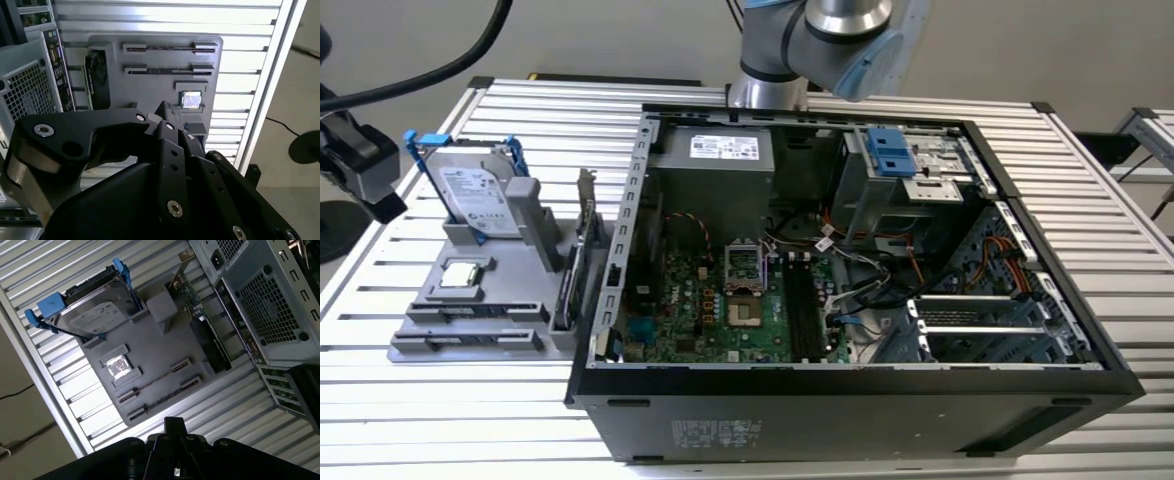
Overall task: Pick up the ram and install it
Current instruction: 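Pick up the ram and move it above insertion slot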
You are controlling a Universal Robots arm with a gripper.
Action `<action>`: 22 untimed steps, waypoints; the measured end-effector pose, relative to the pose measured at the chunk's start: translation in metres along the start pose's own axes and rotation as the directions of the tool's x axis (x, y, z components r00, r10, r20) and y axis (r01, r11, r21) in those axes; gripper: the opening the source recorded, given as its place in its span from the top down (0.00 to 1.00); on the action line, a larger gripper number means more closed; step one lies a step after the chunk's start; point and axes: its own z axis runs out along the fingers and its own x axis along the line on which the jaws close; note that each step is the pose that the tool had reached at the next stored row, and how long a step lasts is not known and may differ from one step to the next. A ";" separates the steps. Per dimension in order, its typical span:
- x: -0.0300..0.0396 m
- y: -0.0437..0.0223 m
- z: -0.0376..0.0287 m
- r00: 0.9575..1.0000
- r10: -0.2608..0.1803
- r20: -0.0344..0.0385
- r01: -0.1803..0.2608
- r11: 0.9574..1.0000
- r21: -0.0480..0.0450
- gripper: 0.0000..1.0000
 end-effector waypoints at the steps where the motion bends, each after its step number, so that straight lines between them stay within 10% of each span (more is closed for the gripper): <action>1: 0.0000 0.0000 0.0000 1.000 0.008 0.000 -0.008 1.000 0.000 1.00; 13: 0.0000 0.0001 -0.0002 0.995 0.097 0.004 -0.097 0.995 0.001 1.00; 22: 0.0000 0.0000 0.0001 0.984 0.177 0.008 -0.177 0.984 0.000 1.00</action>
